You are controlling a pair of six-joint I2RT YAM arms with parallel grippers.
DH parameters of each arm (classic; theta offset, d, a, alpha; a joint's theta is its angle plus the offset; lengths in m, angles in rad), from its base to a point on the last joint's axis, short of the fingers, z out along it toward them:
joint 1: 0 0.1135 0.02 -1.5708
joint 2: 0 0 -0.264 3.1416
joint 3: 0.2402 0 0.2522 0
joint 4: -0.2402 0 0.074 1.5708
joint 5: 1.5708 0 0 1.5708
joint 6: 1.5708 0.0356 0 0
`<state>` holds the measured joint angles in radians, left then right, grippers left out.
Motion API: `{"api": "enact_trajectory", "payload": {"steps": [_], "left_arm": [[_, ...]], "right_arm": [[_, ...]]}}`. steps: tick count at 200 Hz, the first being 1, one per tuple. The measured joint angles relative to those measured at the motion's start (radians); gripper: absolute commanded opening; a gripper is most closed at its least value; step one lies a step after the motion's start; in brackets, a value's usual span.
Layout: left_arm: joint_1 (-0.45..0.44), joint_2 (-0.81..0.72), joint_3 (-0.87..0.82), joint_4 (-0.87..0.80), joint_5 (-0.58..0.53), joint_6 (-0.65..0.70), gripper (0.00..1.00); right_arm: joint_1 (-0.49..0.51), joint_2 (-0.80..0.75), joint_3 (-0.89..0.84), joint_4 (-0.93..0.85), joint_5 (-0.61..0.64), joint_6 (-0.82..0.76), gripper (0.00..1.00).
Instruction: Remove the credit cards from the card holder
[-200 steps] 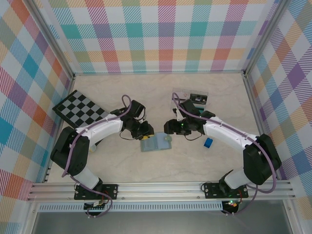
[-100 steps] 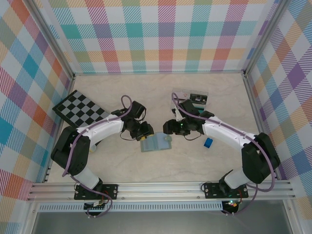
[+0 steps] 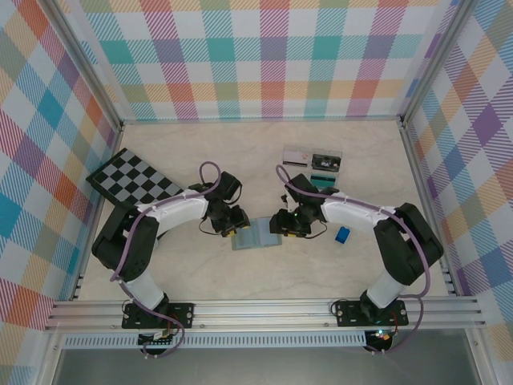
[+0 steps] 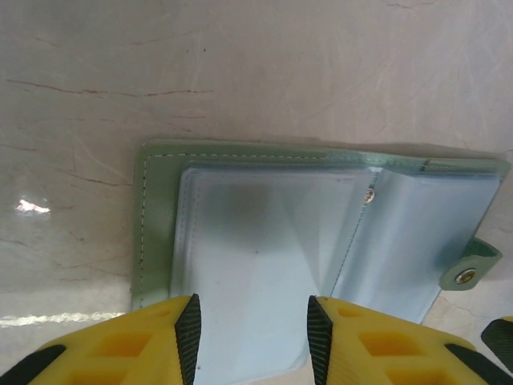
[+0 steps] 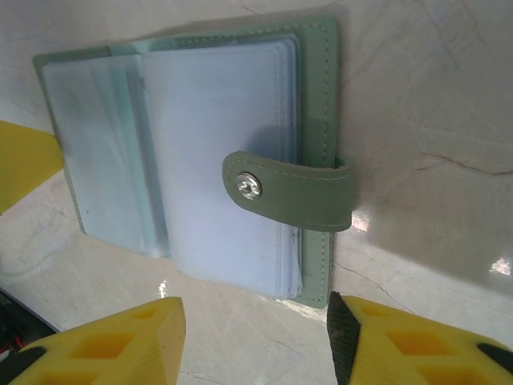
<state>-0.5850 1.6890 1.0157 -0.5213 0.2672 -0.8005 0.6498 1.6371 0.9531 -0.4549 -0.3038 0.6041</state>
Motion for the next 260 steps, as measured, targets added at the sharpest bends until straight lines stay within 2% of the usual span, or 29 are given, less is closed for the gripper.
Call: {"api": "enact_trajectory", "payload": {"steps": [14,41,260], "left_arm": [[0.000,0.001,0.000,0.000,0.000,0.000,0.41],[0.000,0.005,0.000,0.000,0.000,0.000,0.41],[-0.024,0.023,0.013,-0.058,-0.060,0.024,0.44]], "right_arm": [[0.001,0.022,0.000,0.001,-0.007,0.007,0.40],[0.009,0.060,0.000,0.002,-0.022,0.010,0.37],[0.018,0.129,0.037,-0.020,-0.039,0.010,0.35]]}}
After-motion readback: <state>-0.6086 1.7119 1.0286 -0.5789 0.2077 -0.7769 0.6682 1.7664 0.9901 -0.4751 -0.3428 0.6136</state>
